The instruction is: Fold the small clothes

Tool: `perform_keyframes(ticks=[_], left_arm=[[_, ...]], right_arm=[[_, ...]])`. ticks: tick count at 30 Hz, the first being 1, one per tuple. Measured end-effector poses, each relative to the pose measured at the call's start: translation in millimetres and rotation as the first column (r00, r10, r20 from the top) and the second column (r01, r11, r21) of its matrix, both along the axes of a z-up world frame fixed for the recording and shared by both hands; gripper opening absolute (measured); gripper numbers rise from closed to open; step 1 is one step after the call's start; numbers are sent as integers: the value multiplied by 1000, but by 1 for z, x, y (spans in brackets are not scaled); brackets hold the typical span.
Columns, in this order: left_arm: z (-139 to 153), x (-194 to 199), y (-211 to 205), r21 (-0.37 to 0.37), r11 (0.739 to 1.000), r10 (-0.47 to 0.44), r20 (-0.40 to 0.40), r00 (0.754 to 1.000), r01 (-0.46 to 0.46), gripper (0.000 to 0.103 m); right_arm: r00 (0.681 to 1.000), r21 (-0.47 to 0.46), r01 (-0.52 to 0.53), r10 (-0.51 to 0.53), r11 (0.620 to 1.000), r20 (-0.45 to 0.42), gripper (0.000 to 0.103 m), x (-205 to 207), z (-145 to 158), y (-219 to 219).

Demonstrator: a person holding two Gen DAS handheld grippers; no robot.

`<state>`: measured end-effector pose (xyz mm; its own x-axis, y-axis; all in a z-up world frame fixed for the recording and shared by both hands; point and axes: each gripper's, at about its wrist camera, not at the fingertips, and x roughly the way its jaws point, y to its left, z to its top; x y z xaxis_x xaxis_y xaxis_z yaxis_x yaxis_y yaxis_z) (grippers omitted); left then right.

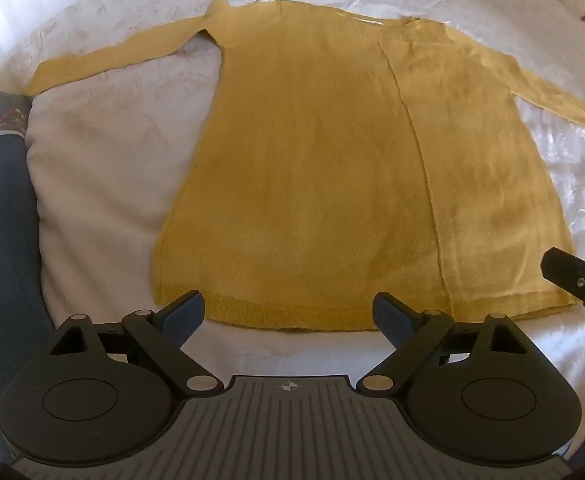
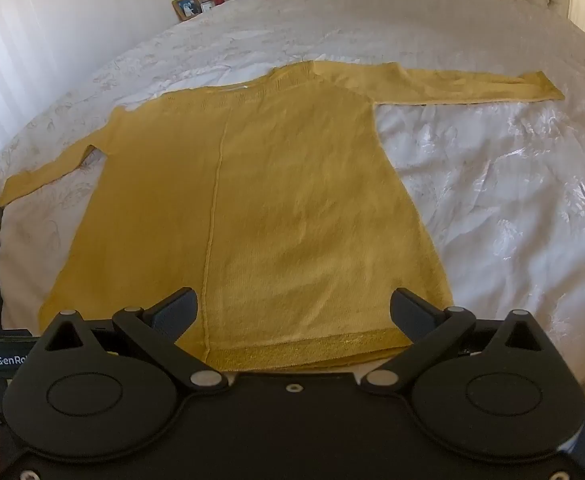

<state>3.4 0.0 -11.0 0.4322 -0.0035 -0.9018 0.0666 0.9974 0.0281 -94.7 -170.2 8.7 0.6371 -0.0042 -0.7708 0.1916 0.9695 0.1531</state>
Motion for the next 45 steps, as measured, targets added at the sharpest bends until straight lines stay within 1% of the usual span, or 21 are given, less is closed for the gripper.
perform_keyframes(ticks=[11, 18, 22, 28, 30, 34, 36, 38, 40, 45], left_arm=[[-4, 1, 0, 17, 1000, -5, -9, 1000, 5, 92], [-5, 3, -1, 20, 1000, -6, -15, 1000, 7, 92], [-7, 3, -1, 20, 1000, -8, -18, 1000, 8, 92], [-10, 4, -2, 20, 1000, -8, -25, 1000, 8, 92], [-11, 5, -2, 23, 1000, -8, -26, 1000, 8, 92], [-13, 7, -2, 24, 1000, -5, -31, 1000, 6, 92], [-14, 8, -2, 16, 1000, -7, -28, 1000, 7, 91], [-15, 9, -1, 5, 1000, -11, -24, 1000, 11, 89], [-17, 12, 2, -1, 1000, -16, -21, 1000, 16, 79], [-23, 27, 10, -18, 1000, -18, -10, 1000, 17, 68]], right_arm=[[1000, 5, 3, -3, 1000, -1, 102, 0, 5, -3], [1000, 6, 1, -1, 1000, -2, 102, -1, -1, -2], [1000, 32, 6, -5, 999, -10, 102, 2, -5, -2], [1000, 39, 7, -6, 999, -13, 102, 3, -7, -2], [1000, 73, 7, -6, 997, -20, 102, 4, -8, -1], [1000, 108, 8, -6, 994, -21, 102, 5, -10, -1], [1000, 102, 7, -6, 995, -13, 102, 6, -11, -2], [1000, 106, 7, -6, 994, -8, 102, 7, -12, -3], [1000, 107, 6, -5, 994, -7, 102, 9, -13, -4], [1000, 155, 20, -19, 988, -10, 102, 17, -19, -15]])
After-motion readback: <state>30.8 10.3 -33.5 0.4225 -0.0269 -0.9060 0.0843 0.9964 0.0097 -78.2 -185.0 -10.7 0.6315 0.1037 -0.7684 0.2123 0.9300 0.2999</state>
